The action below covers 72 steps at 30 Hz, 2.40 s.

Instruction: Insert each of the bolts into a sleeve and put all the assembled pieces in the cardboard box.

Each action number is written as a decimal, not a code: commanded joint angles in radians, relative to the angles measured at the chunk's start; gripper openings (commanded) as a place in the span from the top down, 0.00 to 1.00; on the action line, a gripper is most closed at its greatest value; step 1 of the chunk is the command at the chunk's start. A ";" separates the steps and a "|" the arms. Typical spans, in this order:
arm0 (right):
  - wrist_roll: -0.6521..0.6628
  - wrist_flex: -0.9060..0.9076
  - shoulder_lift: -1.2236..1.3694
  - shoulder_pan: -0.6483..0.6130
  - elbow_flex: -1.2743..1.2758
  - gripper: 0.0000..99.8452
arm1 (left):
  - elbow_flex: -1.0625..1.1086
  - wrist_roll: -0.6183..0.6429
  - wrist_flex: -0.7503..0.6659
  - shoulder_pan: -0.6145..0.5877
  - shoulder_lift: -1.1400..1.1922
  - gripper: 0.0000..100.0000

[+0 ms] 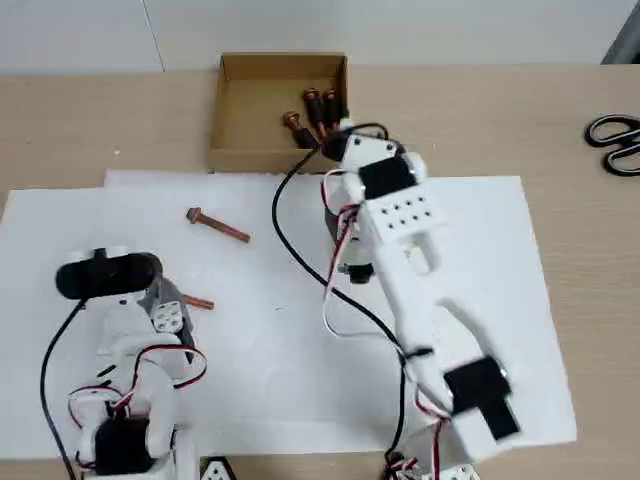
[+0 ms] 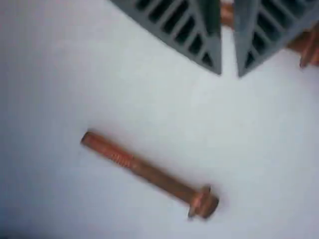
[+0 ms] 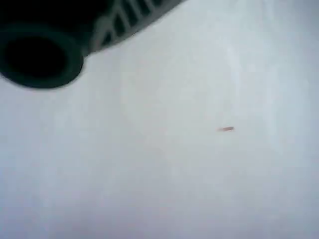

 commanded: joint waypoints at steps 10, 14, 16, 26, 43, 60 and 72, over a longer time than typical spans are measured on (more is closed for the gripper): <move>0.014 0.007 -0.217 0.242 0.207 1.00 | -0.303 -0.006 -0.017 0.008 0.026 0.99; 0.014 0.005 -0.285 0.255 0.272 1.00 | -0.481 -0.006 0.000 0.008 0.216 0.99; 0.014 0.002 -0.312 0.255 0.302 1.00 | -0.604 -0.002 0.014 0.008 0.348 0.99; 0.014 -0.004 -0.380 0.257 0.437 1.00 | -1.133 0.112 0.189 0.008 0.934 0.99; 0.009 0.001 -0.380 0.265 0.443 1.00 | -1.322 0.684 0.110 0.008 1.551 0.99; 0.011 -0.002 -0.380 0.395 0.443 1.00 | -1.325 0.789 -0.068 0.117 1.930 0.99; 0.011 0.004 -0.380 0.395 0.443 1.00 | -1.323 0.789 -0.092 0.115 1.989 0.87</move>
